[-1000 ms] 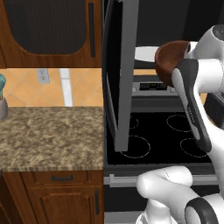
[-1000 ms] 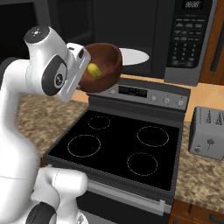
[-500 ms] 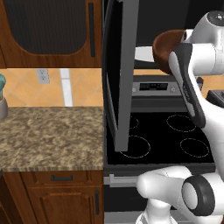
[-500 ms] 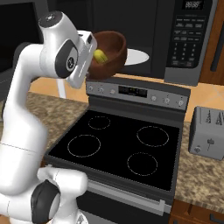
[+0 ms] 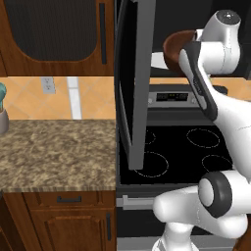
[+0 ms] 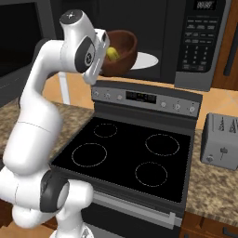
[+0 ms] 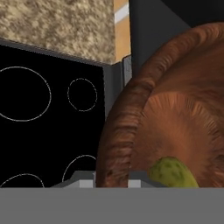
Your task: Pick the cucumber from the sink and place it in the bowl. Then pick the bowl and place it in the microwave. Then close the microwave door and press the start button.
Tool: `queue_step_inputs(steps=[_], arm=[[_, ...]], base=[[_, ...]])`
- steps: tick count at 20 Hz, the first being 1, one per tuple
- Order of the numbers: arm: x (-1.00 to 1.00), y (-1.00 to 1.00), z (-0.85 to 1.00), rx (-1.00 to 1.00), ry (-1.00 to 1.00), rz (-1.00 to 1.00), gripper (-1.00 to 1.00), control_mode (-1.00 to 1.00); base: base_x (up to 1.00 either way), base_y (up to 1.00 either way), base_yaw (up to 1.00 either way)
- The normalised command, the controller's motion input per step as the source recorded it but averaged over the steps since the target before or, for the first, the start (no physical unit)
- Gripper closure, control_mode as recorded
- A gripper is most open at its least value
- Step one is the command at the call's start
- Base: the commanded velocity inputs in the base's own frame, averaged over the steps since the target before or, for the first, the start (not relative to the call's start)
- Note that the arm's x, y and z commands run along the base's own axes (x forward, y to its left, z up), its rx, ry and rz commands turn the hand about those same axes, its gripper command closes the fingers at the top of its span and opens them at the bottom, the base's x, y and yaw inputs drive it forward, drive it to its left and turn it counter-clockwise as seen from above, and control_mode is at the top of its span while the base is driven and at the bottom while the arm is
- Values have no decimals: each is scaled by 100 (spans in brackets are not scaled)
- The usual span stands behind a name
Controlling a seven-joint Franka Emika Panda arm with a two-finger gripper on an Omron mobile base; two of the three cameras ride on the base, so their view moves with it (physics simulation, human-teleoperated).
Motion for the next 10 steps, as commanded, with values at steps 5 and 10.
queue_step_inputs(steps=[5,10], arm=[[68,-6,0,0,0,0,100,-100],[67,-6,0,0,0,0,100,-100]], base=[[0,0,0],[0,0,0]])
